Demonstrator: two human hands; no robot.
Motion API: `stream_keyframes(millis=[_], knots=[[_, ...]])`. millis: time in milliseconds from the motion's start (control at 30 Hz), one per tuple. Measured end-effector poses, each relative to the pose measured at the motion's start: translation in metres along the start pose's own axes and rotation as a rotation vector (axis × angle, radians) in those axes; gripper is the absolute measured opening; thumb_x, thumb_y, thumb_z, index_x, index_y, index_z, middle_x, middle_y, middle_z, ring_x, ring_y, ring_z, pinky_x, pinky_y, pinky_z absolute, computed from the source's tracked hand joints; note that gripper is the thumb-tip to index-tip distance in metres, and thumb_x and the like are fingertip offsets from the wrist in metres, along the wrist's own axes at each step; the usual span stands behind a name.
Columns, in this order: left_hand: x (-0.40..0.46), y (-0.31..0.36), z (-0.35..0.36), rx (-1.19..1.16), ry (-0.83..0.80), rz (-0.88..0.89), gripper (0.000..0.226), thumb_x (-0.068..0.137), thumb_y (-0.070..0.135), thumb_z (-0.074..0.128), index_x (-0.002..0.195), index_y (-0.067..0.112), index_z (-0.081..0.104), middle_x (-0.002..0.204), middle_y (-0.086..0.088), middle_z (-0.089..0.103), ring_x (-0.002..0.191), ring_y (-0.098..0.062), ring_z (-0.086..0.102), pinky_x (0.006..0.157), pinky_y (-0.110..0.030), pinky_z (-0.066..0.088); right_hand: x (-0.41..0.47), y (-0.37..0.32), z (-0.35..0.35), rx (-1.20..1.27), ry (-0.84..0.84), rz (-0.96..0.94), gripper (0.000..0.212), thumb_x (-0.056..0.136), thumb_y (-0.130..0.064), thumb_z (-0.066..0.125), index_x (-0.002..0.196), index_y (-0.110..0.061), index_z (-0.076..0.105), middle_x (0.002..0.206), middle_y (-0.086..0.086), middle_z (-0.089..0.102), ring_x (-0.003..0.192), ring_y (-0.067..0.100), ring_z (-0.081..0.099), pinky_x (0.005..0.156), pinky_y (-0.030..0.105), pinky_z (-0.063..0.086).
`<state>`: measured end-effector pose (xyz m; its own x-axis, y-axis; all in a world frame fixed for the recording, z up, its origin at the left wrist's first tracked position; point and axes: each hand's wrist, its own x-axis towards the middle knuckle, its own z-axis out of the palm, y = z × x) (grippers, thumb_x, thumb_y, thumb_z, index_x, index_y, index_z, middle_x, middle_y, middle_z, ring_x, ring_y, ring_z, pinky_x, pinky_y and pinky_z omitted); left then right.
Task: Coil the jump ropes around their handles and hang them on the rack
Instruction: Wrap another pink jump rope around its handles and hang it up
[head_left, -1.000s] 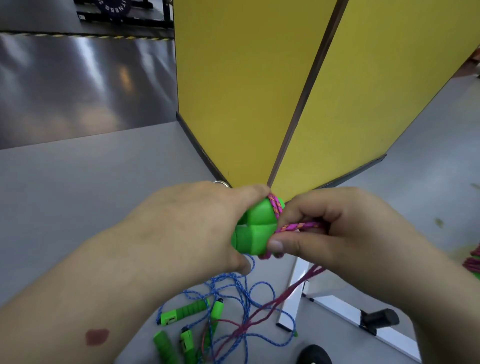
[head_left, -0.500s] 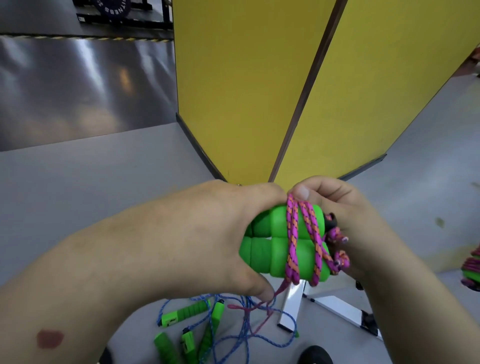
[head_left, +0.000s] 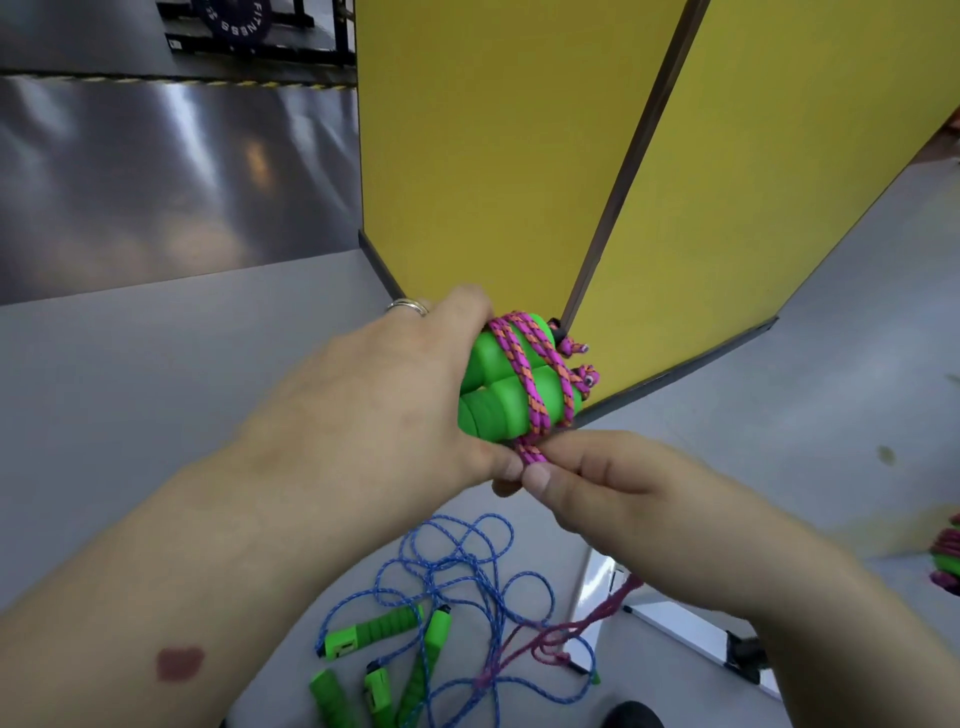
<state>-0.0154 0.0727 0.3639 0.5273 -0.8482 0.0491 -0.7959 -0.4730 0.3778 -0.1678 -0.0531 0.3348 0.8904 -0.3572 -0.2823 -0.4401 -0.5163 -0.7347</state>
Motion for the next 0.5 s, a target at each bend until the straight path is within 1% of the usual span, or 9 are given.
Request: stream_keyframes(millis=[33, 67, 100, 133, 167, 233, 367, 433, 500], knots=[[0.004, 0.001, 0.002, 0.010, 0.006, -0.024, 0.080, 0.054, 0.071, 0.084, 0.114, 0.046, 0.038, 0.097, 0.011, 0.051, 0.089, -0.022, 0.060, 0.075, -0.042, 0.055, -0.003, -0.005, -0.001, -0.071, -0.006, -0.025, 0.032, 0.101, -0.051, 0.045, 0.105, -0.027, 0.067, 0.077, 0.015, 0.052, 0.069, 0.032, 0.050, 0.064, 0.048, 0.047], [0.007, 0.002, 0.004, 0.026, 0.011, -0.030, 0.079, 0.054, 0.070, 0.084, 0.113, 0.045, 0.038, 0.095, 0.012, 0.050, 0.088, -0.022, 0.060, 0.074, -0.043, 0.055, -0.006, -0.009, -0.003, -0.123, -0.012, -0.050, 0.036, 0.101, -0.052, 0.044, 0.101, -0.022, 0.064, 0.079, 0.013, 0.056, 0.073, 0.032, 0.053, 0.069, 0.050, 0.050], [0.009, 0.002, 0.006, 0.041, 0.005, -0.016, 0.079, 0.054, 0.070, 0.084, 0.113, 0.045, 0.038, 0.093, 0.012, 0.049, 0.086, -0.022, 0.059, 0.073, -0.042, 0.055, -0.010, -0.011, -0.006, -0.170, 0.002, -0.066, 0.038, 0.100, -0.052, 0.044, 0.094, -0.018, 0.061, 0.072, 0.007, 0.052, 0.068, 0.028, 0.050, 0.066, 0.050, 0.049], [0.008, 0.002, 0.008, 0.065, -0.008, 0.005, 0.078, 0.054, 0.069, 0.084, 0.113, 0.044, 0.038, 0.090, 0.012, 0.049, 0.084, -0.022, 0.059, 0.072, -0.042, 0.055, -0.013, -0.012, -0.008, -0.214, 0.028, -0.079, 0.039, 0.100, -0.051, 0.046, 0.088, -0.016, 0.057, 0.065, 0.001, 0.046, 0.060, 0.019, 0.043, 0.059, 0.046, 0.044], [0.006, 0.002, 0.008, 0.088, -0.016, 0.025, 0.078, 0.055, 0.068, 0.084, 0.113, 0.044, 0.038, 0.089, 0.012, 0.049, 0.082, -0.021, 0.059, 0.071, -0.041, 0.055, -0.016, -0.014, -0.011, -0.235, 0.052, -0.095, 0.037, 0.098, -0.050, 0.048, 0.084, -0.016, 0.055, 0.063, -0.001, 0.042, 0.055, 0.011, 0.037, 0.054, 0.039, 0.039], [0.007, 0.001, 0.009, 0.119, -0.045, 0.038, 0.079, 0.056, 0.067, 0.085, 0.114, 0.044, 0.037, 0.090, 0.011, 0.051, 0.083, -0.020, 0.059, 0.070, -0.039, 0.055, -0.022, -0.018, -0.016, -0.233, 0.088, -0.137, 0.033, 0.095, -0.049, 0.053, 0.083, -0.019, 0.059, 0.061, -0.003, 0.043, 0.054, 0.010, 0.037, 0.050, 0.028, 0.032], [0.005, 0.006, 0.013, 0.178, -0.127, 0.083, 0.081, 0.054, 0.066, 0.087, 0.114, 0.044, 0.037, 0.089, 0.010, 0.052, 0.082, -0.020, 0.060, 0.069, -0.040, 0.056, -0.025, -0.025, -0.021, -0.179, 0.187, -0.230, 0.022, 0.082, -0.049, 0.069, 0.085, -0.028, 0.074, 0.065, -0.002, 0.059, 0.058, 0.011, 0.049, 0.050, 0.027, 0.037], [0.002, 0.009, 0.013, 0.219, -0.171, 0.118, 0.080, 0.055, 0.066, 0.086, 0.114, 0.045, 0.037, 0.089, 0.010, 0.052, 0.084, -0.019, 0.060, 0.067, -0.038, 0.055, -0.022, -0.025, -0.022, -0.112, 0.264, -0.279, 0.013, 0.073, -0.043, 0.079, 0.077, -0.031, 0.076, 0.067, -0.007, 0.065, 0.061, 0.009, 0.058, 0.049, 0.018, 0.040], [0.001, 0.008, 0.018, 0.246, -0.204, 0.187, 0.079, 0.057, 0.066, 0.086, 0.115, 0.045, 0.036, 0.090, 0.010, 0.052, 0.084, -0.019, 0.059, 0.068, -0.038, 0.055, -0.019, -0.023, -0.023, -0.058, 0.347, -0.319, 0.013, 0.065, -0.038, 0.083, 0.072, -0.029, 0.076, 0.067, -0.009, 0.067, 0.059, 0.008, 0.060, 0.051, 0.013, 0.041]])
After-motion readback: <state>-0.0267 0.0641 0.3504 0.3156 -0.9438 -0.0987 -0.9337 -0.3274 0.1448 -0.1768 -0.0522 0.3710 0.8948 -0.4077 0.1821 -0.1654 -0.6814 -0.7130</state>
